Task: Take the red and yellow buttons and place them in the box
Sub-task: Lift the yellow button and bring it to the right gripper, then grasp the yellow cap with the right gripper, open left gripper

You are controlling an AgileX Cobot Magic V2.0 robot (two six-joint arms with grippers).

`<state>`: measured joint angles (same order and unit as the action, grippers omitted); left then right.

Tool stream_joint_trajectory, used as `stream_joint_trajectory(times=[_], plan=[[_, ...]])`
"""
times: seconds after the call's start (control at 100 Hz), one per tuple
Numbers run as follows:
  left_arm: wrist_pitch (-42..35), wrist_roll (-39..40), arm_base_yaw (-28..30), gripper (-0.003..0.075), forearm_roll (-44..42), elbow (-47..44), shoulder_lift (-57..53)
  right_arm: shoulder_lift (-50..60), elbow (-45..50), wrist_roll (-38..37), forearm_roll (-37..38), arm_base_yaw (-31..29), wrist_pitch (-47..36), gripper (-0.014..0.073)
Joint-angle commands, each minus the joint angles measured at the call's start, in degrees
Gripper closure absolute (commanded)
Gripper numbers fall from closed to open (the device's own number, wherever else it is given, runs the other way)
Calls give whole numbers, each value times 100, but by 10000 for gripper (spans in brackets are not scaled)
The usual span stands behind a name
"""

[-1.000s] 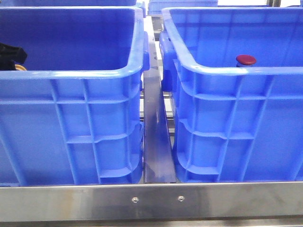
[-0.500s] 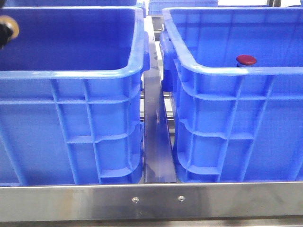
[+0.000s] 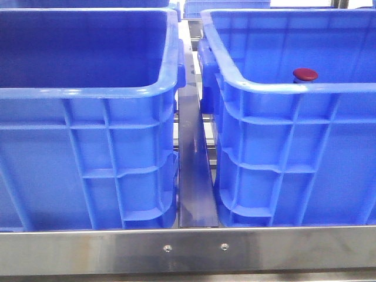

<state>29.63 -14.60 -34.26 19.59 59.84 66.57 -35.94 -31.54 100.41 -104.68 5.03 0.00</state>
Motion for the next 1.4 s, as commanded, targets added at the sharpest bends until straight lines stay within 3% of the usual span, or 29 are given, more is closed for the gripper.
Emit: stream_joint_trajectory(times=[0.0,0.23,0.46,0.58,0.73,0.82,0.99,1.18,1.39], plan=[[-706,49,-618,739,142,205,-148,22,-160,47,-436,-19,220,661],[-1381,-161,-1927,739,78,205,-138,22,-160,47,-436,-19,338,661],[-1393,-263,-2115,739,78,205,-138,22,-160,47,-436,-19,1011,633],[-1393,-263,-2115,739,78,205,-138,22,-160,47,-436,-19,1560,442],[-1380,-263,-2115,739,78,205,-138,22,-160,41,-521,-19,2009,83],[-1345,-263,-2115,739,78,205,-138,22,-160,-162,-521,-19,2211,-29],[-1343,-263,-2115,739,78,205,-138,-7,-160,-1730,-521,-19,2549,-25],[-1343,-263,-2115,739,78,205,-138,-322,-183,-3250,-521,-19,3722,-17],[-1343,-263,-2115,739,78,205,-138,-1072,-187,-4080,-526,-19,4733,-17]])
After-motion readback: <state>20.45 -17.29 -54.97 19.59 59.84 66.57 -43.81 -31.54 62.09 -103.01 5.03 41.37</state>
